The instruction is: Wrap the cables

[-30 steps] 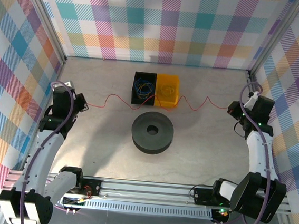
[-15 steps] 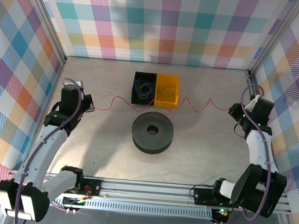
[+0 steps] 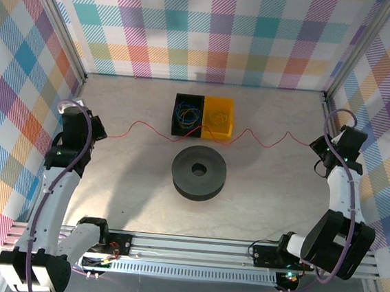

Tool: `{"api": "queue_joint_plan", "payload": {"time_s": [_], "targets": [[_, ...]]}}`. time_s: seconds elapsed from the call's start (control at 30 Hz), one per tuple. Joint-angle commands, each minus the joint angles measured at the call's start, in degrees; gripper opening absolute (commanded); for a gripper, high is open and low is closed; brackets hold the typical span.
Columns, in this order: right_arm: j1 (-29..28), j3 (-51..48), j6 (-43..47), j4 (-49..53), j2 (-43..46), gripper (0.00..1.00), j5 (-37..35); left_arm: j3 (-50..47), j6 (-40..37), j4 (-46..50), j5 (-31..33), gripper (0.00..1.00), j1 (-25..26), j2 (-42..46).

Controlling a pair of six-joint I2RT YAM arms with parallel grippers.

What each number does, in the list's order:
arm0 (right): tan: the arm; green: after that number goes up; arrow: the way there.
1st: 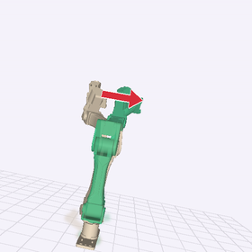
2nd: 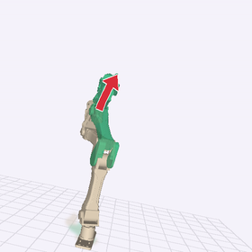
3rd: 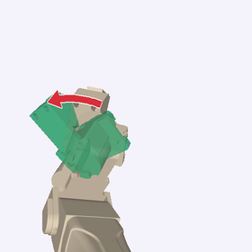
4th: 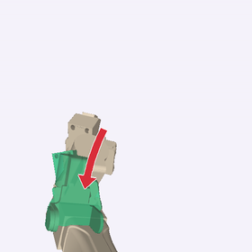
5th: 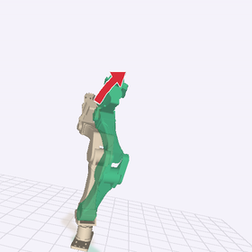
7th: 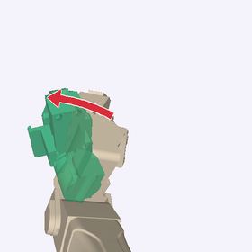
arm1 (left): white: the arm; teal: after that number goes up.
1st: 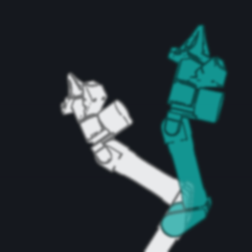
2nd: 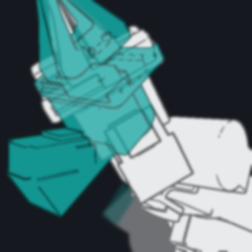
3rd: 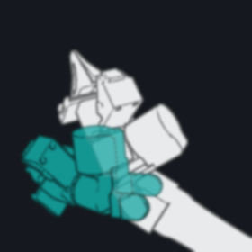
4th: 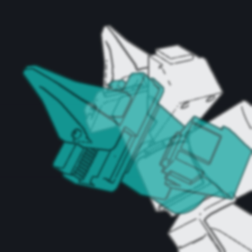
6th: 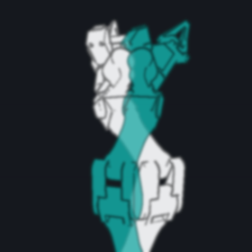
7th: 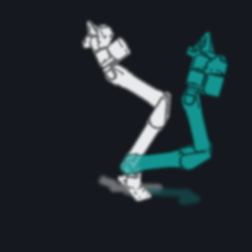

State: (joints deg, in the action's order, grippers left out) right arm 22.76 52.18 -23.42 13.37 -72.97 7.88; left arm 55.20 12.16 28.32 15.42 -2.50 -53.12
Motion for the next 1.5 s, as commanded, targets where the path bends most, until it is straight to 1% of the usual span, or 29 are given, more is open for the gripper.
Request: {"api": "queue_joint_plan", "payload": {"time_s": [0.0,0.2,0.37,0.53,0.6,0.67,0.7,0.73,0.87,1.0,1.13,1.17,1.3,1.4,1.47], "targets": [[2.5,3.1,-1.3,-0.5,-2.3,0.0,-3.7,3.1,0.2,1.8,2.1,0.0,-3.4,0.5],[6.0,6.4,-2.0,-0.3,-6.5,0.0,-2.8,5.3,0.7,3.7,-1.5,0.0,-8.8,0.1],[8.0,9.6,-1.5,0.7,-9.1,0.0,-2.5,6.8,0.4,4.9,-2.2,0.0,-11.1,-0.1],[8.2,10.5,-1.5,0.4,-11.1,0.0,-2.2,6.9,1.5,4.7,-5.3,0.0,-12.4,-0.1],[7.9,10.2,-1.5,-0.1,-11.2,0.0,0.3,6.6,1.7,4.2,-7.8,0.0,-12.3,0.0],[6.8,9.8,-0.7,0.0,-10.7,0.0,2.0,6.0,1.9,3.1,-12.6,0.0,-12.2,0.2],[5.9,9.3,-0.3,-0.3,-10.1,0.0,2.7,5.8,1.9,2.6,-14.8,0.0,-11.7,0.1],[4.8,8.9,0.2,-0.2,-9.6,0.0,3.4,5.7,1.5,2.5,-15.5,0.0,-10.8,0.1],[-2.1,9.1,2.9,1.9,-8.5,0.0,3.4,4.9,-0.2,1.5,-14.2,0.0,-5.6,0.6],[-9.5,9.5,3.7,2.6,-9.2,0.0,0.4,4.5,0.6,-0.1,-13.4,0.0,-1.6,0.8],[-13.1,9.6,3.6,2.9,-10.6,0.0,-2.2,4.6,1.3,-0.9,-11.2,0.0,3.0,0.2],[-13.5,9.6,3.5,2.9,-10.9,0.03,-2.6,4.6,1.3,-1.1,-10.3,0.0,4.3,-0.1],[-14.1,9.2,4.1,3.5,-11.1,0.33,-2.0,4.1,1.5,-2.1,-6.5,0.0,8.9,-1.6],[-14.5,9.4,6.0,5.1,-10.7,0.46,-0.4,4.2,2.0,-1.8,-3.6,0.0,10.0,-3.3],[-14.6,10.0,7.4,6.8,-10.5,0.51,1.2,4.8,2.3,-1.2,-1.7,0.0,10.0,-4.4]]}}
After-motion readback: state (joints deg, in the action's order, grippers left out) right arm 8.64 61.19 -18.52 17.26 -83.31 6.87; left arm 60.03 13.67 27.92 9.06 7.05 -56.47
